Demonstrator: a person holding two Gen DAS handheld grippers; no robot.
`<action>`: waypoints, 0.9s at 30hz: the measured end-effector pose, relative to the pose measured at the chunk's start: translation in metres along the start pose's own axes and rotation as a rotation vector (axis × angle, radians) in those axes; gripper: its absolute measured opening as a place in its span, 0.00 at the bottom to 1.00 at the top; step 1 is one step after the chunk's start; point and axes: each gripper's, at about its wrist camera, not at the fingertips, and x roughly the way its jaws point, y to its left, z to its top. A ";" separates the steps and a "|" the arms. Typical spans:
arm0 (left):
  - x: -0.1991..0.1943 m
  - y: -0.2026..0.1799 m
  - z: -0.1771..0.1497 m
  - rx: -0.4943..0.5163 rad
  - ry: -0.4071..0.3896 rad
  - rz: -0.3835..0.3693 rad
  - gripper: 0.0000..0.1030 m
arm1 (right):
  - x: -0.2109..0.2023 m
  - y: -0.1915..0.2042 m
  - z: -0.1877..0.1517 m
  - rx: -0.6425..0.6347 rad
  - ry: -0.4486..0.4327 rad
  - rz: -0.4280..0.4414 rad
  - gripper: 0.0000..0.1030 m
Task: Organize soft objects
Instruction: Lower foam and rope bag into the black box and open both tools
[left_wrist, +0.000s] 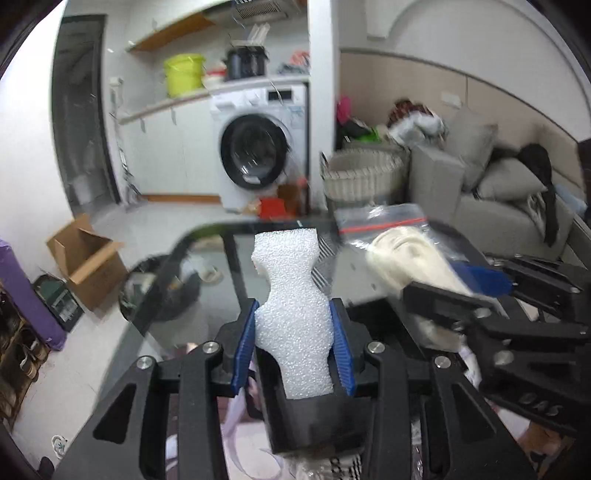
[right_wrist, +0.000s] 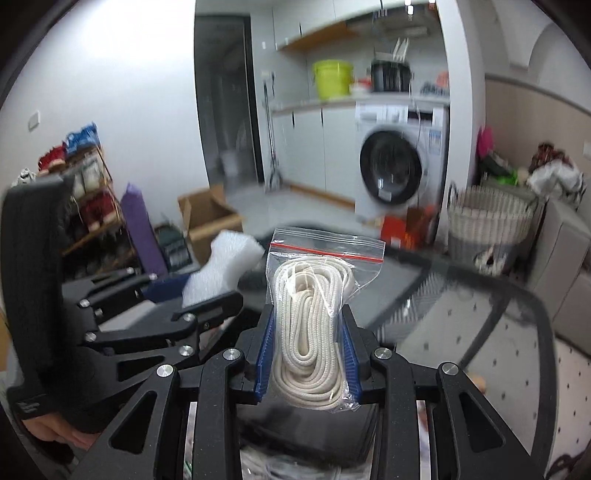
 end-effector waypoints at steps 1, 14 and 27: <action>0.006 -0.001 -0.001 0.000 0.039 -0.021 0.36 | 0.006 -0.002 -0.003 0.000 0.028 -0.007 0.31; 0.042 -0.021 -0.033 0.041 0.304 -0.074 0.36 | 0.067 -0.020 -0.063 0.009 0.309 0.029 0.31; 0.046 -0.016 -0.031 0.056 0.328 -0.074 0.36 | 0.066 -0.015 -0.060 -0.003 0.344 0.031 0.32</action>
